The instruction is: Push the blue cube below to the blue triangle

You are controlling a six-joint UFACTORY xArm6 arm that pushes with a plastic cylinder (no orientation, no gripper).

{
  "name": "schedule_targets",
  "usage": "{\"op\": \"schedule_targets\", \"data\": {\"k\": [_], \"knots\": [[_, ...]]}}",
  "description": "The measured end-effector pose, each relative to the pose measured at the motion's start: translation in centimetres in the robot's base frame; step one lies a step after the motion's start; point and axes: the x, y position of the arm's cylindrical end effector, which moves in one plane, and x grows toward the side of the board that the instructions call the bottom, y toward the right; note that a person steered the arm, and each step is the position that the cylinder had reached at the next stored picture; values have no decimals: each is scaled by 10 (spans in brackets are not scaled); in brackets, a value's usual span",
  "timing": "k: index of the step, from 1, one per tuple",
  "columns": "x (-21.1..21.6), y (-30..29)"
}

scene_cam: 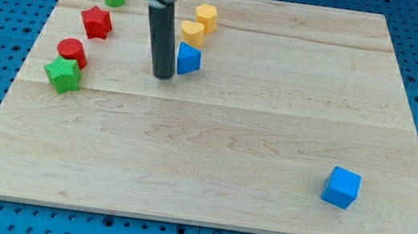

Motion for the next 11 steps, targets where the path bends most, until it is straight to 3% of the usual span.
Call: {"op": "schedule_targets", "data": {"k": [1, 3, 4, 5, 6, 7, 9, 11], "knots": [[38, 81], [69, 246], [111, 312], [148, 341], [189, 298], [192, 246], [178, 277], [129, 192]]}}
